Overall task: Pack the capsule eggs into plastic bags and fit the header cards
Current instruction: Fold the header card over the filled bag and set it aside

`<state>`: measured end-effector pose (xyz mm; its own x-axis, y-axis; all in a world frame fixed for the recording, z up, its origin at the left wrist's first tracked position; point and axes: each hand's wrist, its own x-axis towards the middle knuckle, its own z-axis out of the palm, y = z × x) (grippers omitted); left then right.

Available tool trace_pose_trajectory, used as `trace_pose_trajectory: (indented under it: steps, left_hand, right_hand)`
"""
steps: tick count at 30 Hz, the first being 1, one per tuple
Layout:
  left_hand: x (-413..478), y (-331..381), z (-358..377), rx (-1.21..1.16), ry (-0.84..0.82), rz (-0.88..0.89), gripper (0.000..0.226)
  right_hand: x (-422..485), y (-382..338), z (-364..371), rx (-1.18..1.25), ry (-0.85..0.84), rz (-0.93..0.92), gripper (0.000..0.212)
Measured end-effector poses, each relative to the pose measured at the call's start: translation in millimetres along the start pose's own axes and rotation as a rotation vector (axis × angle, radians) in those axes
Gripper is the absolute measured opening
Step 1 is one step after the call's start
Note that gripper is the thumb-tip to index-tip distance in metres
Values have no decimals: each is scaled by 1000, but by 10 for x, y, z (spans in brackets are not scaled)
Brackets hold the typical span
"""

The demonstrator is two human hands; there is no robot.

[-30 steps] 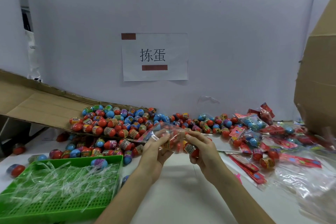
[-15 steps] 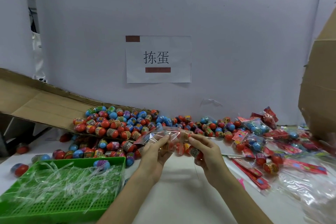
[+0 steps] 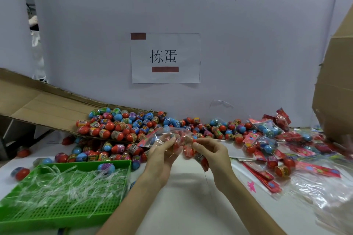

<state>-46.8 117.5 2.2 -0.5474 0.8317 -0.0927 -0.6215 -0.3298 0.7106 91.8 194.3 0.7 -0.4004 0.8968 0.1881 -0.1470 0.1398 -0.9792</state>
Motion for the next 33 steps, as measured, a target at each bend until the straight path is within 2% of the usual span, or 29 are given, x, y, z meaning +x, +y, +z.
trace_pose_trajectory:
  steps: [5,12,17,21,23,27,33]
  left_hand:
    - [-9,31,-9,-91,-48,-48,39]
    - [29,29,-26,-133,-71,-18,35]
    - [50,32,-34,-89,-10,42,52]
    - [53,28,-39,-59,74,52,23]
    - [49,44,-38,-47,80,62,18]
    - [39,50,-27,8,47,70,36]
    - [-16,-29,6,101,-44,63,41]
  right_hand:
    - [-10,5,16,35,-64,43,11]
    - [16,-2,-16,-84,70,-46,12]
    - [6,-29,-36,-19,-15,-39,9]
    - [-3,-31,-32,42,-81,-15,8]
    - [-3,-33,-37,66,-90,-4,7]
    - [-16,-37,-31,62,-85,-10,10]
    - [-46,-31,36,-12,7,-28,16]
